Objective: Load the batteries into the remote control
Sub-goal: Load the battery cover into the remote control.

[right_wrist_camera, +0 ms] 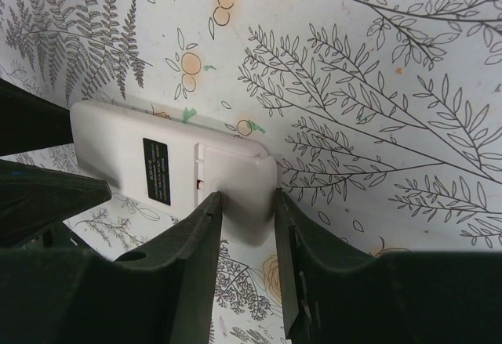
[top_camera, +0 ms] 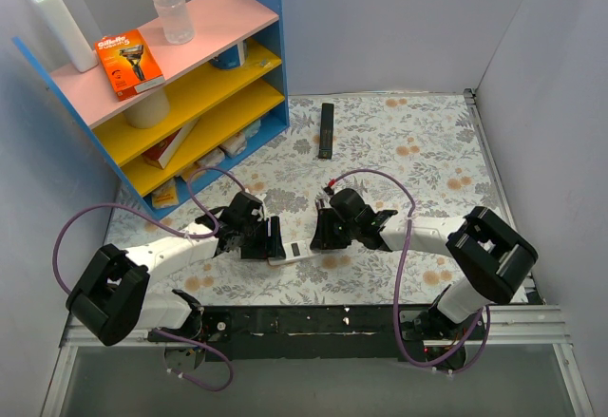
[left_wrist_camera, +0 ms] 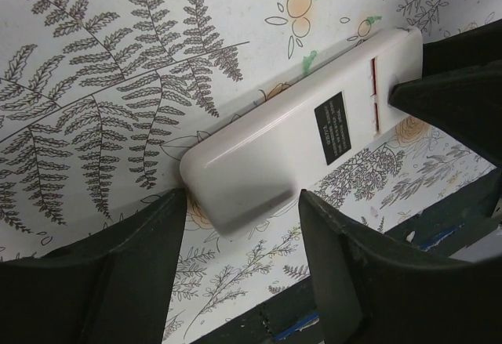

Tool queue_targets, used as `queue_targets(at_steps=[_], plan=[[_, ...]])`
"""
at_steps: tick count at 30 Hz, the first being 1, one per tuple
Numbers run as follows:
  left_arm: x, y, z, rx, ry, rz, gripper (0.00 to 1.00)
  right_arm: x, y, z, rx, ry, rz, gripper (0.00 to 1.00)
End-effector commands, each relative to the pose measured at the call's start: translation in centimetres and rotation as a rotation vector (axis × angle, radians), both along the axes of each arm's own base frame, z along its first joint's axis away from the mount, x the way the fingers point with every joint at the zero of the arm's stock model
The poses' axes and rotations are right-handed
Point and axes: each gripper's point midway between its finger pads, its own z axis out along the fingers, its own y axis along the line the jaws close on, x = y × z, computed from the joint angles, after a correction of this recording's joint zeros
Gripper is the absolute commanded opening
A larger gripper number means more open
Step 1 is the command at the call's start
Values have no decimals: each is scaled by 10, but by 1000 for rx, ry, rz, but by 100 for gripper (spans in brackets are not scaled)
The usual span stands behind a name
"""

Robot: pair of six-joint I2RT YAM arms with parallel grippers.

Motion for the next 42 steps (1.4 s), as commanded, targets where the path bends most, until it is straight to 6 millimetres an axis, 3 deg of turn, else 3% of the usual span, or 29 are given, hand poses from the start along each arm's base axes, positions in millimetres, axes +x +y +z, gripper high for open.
queue_targets(at_steps=[1,14,24,28,33,37,40,42], plan=[[-11,-1,-7,-15,44,-10,57,-4,1,-5,-10,-7,25,39],[-15,-24,2,-102,48,-49,39,-27,48,-2,16,47,130,39],[-2,-45,14,-158,-18,-52,39,-29,71,11,5,19,204,37],[3,-31,5,-93,-43,6,42,-14,53,24,-17,-22,144,41],[8,-19,-2,-30,-64,35,44,22,25,48,-19,-88,52,57],[14,-15,-5,4,-88,46,46,50,2,78,-8,-171,-6,70],[21,-17,-5,17,-101,43,50,69,-27,93,-24,-217,-76,75],[29,-25,1,4,-117,35,52,83,-55,93,-62,-237,-145,76]])
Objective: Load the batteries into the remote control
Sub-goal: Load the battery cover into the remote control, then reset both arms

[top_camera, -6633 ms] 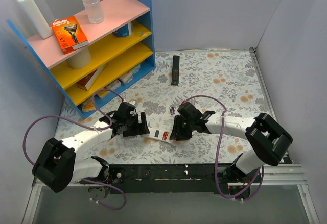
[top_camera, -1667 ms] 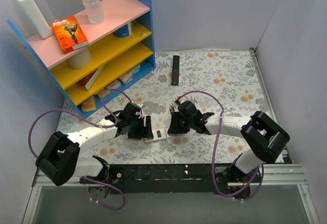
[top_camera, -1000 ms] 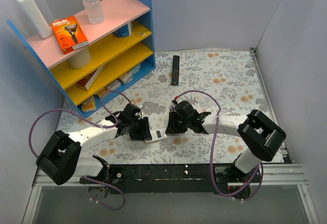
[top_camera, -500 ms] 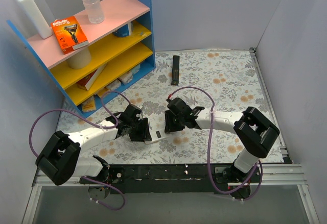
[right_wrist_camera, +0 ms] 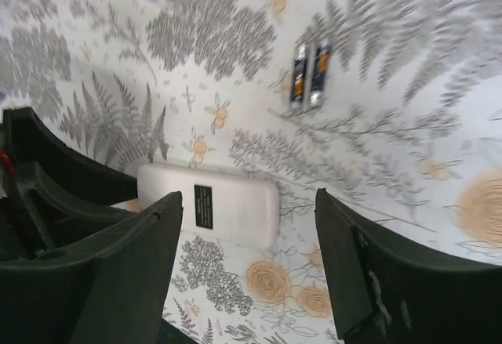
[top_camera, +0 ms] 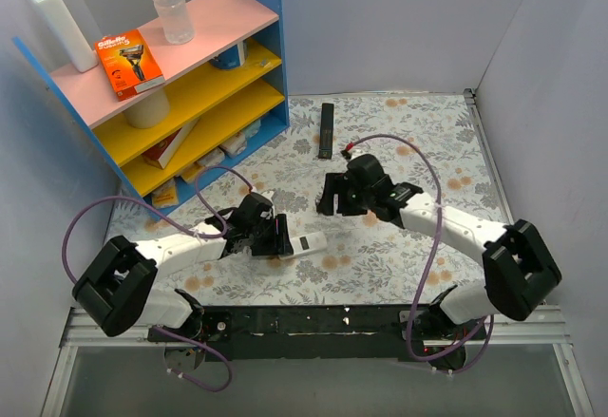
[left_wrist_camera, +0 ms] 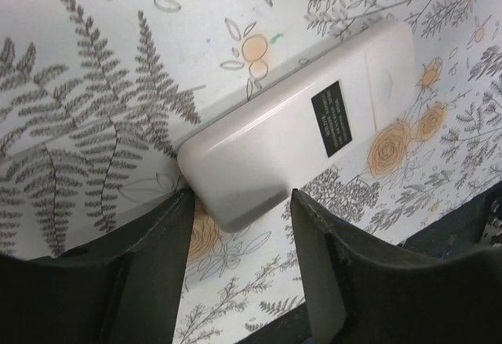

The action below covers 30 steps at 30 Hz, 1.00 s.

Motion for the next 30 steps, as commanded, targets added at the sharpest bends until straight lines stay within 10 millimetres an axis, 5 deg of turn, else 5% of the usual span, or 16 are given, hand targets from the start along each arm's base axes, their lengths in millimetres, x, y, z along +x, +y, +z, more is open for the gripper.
queue_targets(at_steps=[1,5,10,15,16,23,25,30], plan=[[20,-7,2,27,-54,2,54,28,-43,33,-11,-117,-99,78],[35,-13,19,10,-99,24,65,45,-103,45,-41,-153,-254,81],[62,11,56,23,-226,165,98,50,-179,84,-106,-277,-460,89],[90,57,140,12,-446,379,98,45,-246,145,-230,-481,-654,95],[96,74,157,40,-509,453,98,41,-257,170,-230,-566,-699,95],[85,147,305,-38,-918,732,98,13,-288,268,-227,-915,-769,96],[72,165,344,-108,-1035,796,98,7,-294,283,-238,-961,-782,96],[49,197,401,-156,-1229,879,98,1,-297,298,-225,-1005,-799,97]])
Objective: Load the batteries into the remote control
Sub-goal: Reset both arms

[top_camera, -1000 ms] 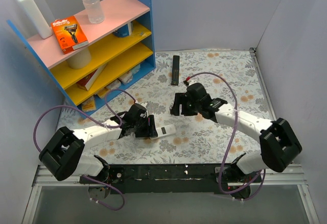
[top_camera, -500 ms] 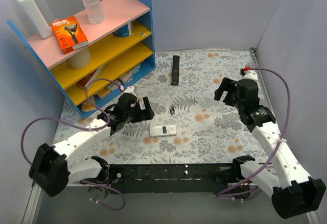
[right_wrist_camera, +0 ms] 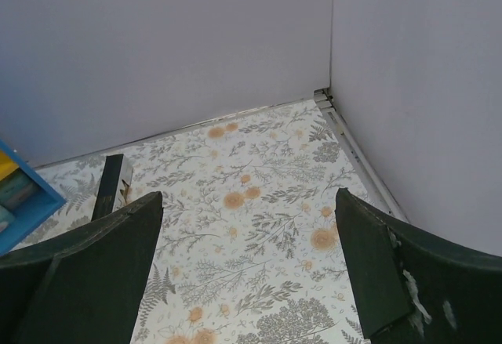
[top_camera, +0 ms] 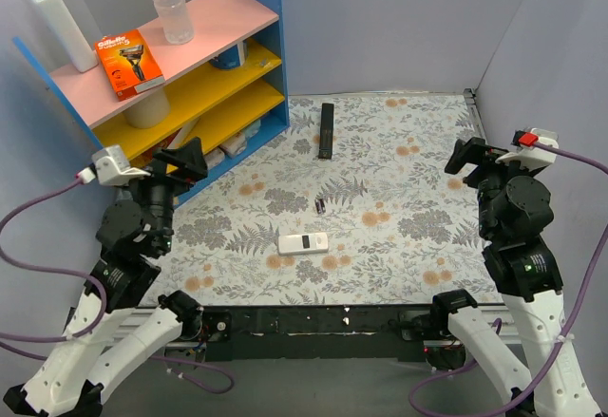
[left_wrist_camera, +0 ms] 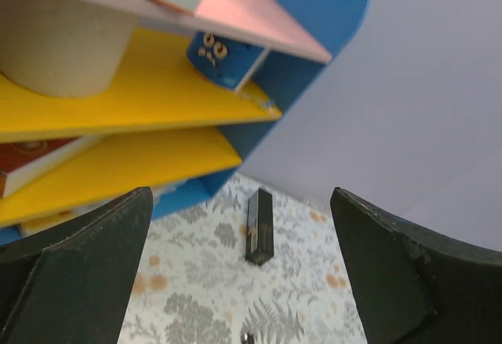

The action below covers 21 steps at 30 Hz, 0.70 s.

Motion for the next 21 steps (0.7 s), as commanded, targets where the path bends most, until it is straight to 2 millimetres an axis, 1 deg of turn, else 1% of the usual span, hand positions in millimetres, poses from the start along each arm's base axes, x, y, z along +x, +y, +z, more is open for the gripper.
queue_targets(at_steps=[1,3,5,6,9,15,21], plan=[[-13,37,42,37,-138,150,98,-5,-12,27,-32,-87,-51,97],[-20,42,53,44,-190,156,98,-4,-11,25,-30,-94,-49,97],[-24,45,56,53,-214,166,98,-5,-11,28,-26,-116,-47,98],[-27,48,64,31,-247,170,98,-6,-11,27,-25,-119,-44,98],[-33,51,71,18,-291,171,98,-6,-11,30,-34,-129,-41,98],[-34,55,78,22,-318,195,98,-9,-13,29,-46,-131,-50,98],[-27,49,72,39,-310,190,98,-8,-10,25,-45,-125,-32,98]])
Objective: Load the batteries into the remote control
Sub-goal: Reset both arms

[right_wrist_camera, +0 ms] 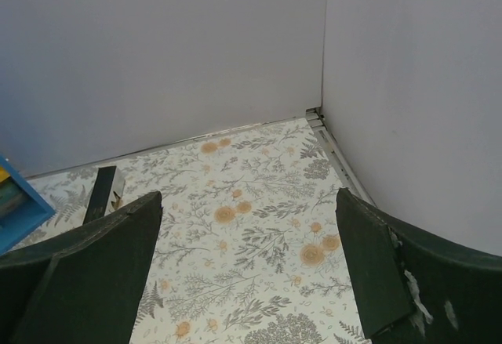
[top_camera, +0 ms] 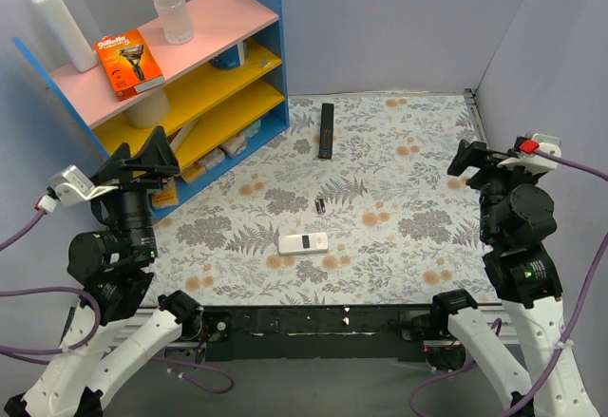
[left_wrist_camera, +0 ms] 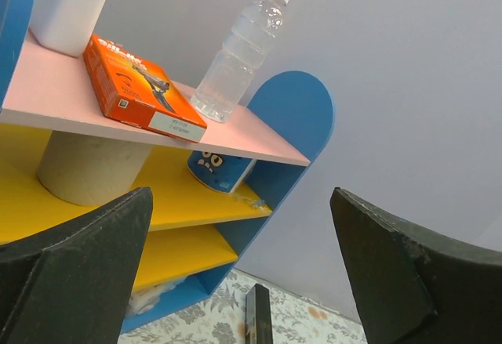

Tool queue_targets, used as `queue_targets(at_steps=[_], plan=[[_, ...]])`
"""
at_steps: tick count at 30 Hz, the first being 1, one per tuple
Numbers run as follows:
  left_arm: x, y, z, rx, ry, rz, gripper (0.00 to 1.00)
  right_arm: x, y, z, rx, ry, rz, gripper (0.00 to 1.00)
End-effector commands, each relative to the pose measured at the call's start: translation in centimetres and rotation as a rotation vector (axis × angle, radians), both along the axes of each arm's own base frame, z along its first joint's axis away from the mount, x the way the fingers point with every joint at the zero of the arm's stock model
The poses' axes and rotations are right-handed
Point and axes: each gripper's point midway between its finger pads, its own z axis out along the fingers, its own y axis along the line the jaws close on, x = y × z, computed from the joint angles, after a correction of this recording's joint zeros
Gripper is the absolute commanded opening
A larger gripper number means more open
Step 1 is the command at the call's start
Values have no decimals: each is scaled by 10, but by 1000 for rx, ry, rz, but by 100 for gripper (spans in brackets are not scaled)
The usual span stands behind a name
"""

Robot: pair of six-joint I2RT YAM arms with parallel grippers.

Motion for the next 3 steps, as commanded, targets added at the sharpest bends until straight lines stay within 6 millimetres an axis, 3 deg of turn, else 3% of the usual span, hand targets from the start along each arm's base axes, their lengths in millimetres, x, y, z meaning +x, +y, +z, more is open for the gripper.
queue_targets(at_steps=[1,3], plan=[[11,-4,-9,32,26,22,98,-1,-1,11,8,-51,-2,98],[14,-6,-13,33,38,21,98,0,1,9,10,-47,6,98]])
